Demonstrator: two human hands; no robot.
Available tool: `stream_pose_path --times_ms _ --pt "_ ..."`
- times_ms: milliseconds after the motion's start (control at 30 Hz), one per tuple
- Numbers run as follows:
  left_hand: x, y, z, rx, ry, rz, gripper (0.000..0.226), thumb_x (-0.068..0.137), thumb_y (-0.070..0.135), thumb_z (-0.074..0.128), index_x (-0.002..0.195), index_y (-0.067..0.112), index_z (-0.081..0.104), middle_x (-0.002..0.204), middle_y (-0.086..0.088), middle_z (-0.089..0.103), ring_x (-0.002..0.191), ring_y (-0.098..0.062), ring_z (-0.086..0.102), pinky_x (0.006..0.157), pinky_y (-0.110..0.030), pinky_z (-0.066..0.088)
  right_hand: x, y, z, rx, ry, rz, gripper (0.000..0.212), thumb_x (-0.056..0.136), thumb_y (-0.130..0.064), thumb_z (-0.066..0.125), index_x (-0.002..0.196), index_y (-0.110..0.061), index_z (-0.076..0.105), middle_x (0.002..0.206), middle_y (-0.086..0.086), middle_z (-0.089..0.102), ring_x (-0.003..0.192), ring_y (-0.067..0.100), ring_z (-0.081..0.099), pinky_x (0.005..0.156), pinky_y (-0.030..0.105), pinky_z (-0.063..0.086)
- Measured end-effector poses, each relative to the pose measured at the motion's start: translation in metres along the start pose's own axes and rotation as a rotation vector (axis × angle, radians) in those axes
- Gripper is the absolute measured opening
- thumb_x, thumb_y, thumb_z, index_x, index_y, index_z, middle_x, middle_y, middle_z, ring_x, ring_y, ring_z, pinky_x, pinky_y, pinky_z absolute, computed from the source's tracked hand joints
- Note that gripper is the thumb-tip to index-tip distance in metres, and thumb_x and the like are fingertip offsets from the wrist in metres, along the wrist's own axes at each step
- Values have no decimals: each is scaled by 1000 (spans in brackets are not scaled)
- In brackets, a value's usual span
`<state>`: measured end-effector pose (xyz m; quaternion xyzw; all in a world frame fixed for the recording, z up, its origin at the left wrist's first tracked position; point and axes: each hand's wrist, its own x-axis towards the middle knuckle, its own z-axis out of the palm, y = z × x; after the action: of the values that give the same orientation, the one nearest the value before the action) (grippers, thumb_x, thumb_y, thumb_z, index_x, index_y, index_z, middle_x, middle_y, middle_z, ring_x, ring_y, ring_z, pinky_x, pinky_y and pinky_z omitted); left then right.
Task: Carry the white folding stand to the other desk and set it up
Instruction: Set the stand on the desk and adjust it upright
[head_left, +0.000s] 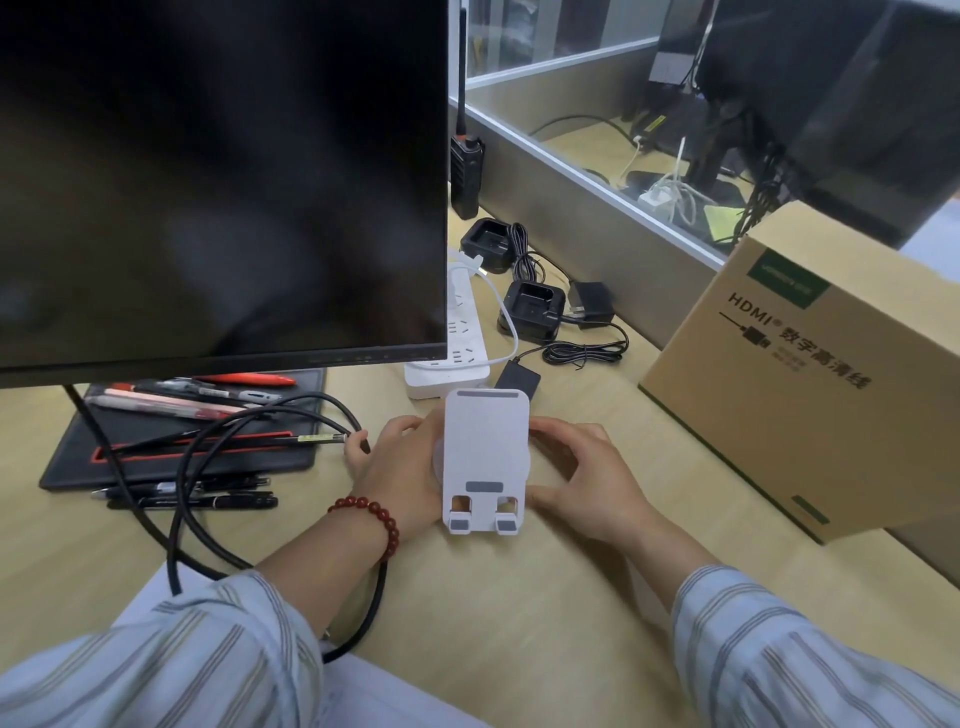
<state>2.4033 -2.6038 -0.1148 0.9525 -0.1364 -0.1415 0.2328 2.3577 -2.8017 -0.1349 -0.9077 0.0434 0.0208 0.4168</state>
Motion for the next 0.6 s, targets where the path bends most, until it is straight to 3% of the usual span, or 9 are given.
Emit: stream_pose_path --times_ms 67,333,600 --pt "-3 2 0 -26 20 -9 55 69 30 53 120 43 36 107 17 53 131 -4 30 109 -45 4 0 1 2 0 -7 3 71 63 -32 80 128 -40 54 115 -11 62 109 -1 41 85 -2 30" --pt "-23 12 0 -9 63 -55 67 67 30 60 124 48 29 95 20 47 128 -5 33 109 -46 6 -6 -2 5 -10 -33 -10 64 67 -28 78 125 -40 56 110 -14 66 101 -6 41 80 -3 30" --pt "-7 -6 -7 113 -19 -3 82 66 36 67 136 41 24 121 13 57 135 -2 27 112 -49 0 -28 -11 20 66 39 49 60 74 -24 74 128 -41 53 98 -12 59 99 -5 41 75 -6 30"
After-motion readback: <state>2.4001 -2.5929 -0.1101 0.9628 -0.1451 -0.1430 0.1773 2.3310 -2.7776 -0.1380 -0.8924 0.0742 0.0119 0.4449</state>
